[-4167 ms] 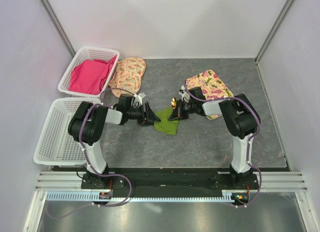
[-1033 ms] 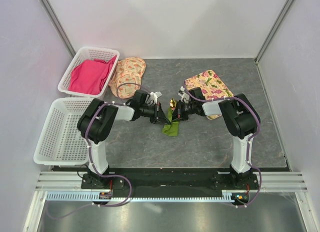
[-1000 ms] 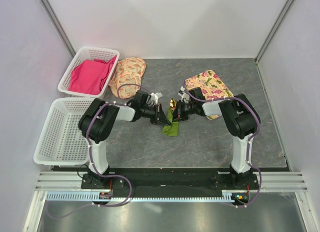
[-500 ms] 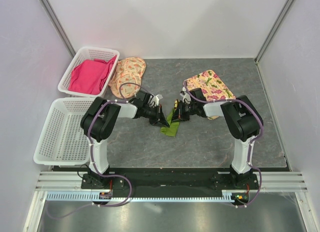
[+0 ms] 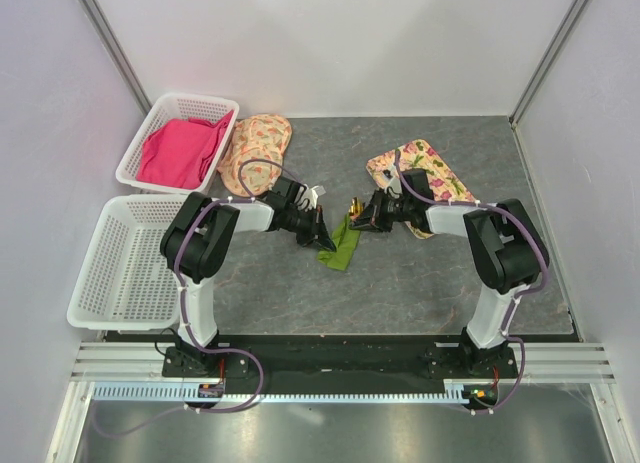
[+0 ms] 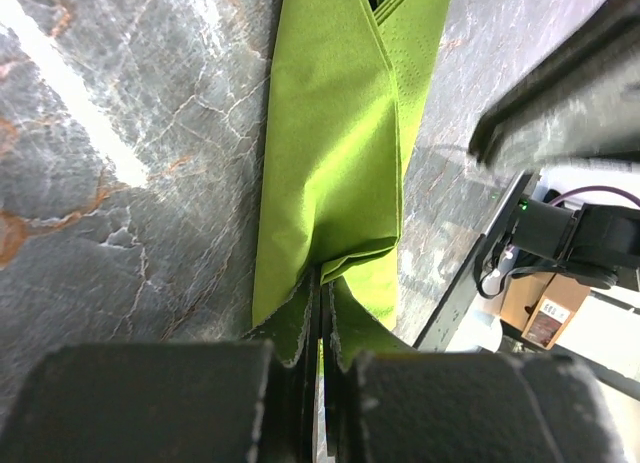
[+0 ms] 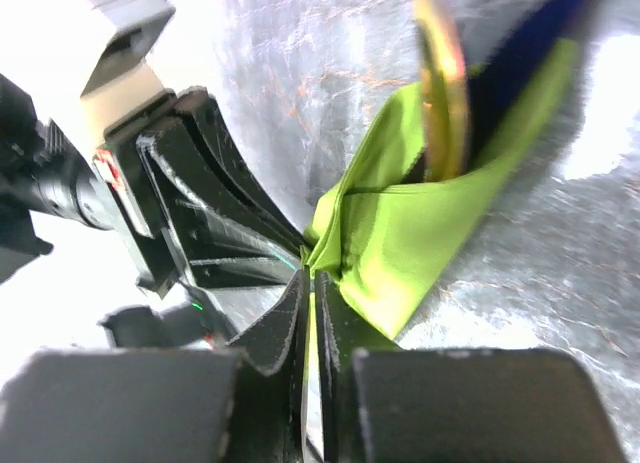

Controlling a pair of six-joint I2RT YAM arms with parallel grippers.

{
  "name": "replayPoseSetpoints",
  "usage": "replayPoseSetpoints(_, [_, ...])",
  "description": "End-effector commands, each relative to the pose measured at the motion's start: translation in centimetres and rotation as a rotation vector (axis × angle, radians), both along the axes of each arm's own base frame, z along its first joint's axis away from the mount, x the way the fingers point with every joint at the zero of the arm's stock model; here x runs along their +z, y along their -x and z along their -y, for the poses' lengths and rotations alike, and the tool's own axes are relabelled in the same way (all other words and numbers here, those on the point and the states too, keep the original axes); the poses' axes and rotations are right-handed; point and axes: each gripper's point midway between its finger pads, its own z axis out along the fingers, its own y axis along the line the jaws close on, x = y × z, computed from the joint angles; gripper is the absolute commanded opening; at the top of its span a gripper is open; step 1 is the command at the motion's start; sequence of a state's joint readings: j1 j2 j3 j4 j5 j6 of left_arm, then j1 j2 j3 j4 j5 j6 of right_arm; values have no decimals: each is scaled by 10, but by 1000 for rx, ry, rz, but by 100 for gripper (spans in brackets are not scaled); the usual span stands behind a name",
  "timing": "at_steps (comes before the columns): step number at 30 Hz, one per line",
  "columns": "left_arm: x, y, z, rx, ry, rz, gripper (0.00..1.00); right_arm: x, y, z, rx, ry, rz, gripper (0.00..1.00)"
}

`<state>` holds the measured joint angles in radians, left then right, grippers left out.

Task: Place the utensils on the paper napkin and roll it up

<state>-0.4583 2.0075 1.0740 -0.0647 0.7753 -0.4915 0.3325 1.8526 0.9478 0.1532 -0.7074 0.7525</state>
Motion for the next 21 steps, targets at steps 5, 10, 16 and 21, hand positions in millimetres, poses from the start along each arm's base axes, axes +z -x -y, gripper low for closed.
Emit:
replayPoseSetpoints(5, [-34,-7,-21,17,-144,38,2,10,-12,-7,-127,-201,-56,4])
replayPoseSetpoints(10, [-34,-7,-21,12,-146,37,2,-11,-11,-6,-130,-171,-86,2])
replayPoseSetpoints(16, [-29,-9,-19,14,-126,40,2,-46,5,5,-132,-86,-144,0])
replayPoseSetpoints(21, [-22,-11,-14,15,-92,25,2,-62,9,9,-144,-50,-165,0])
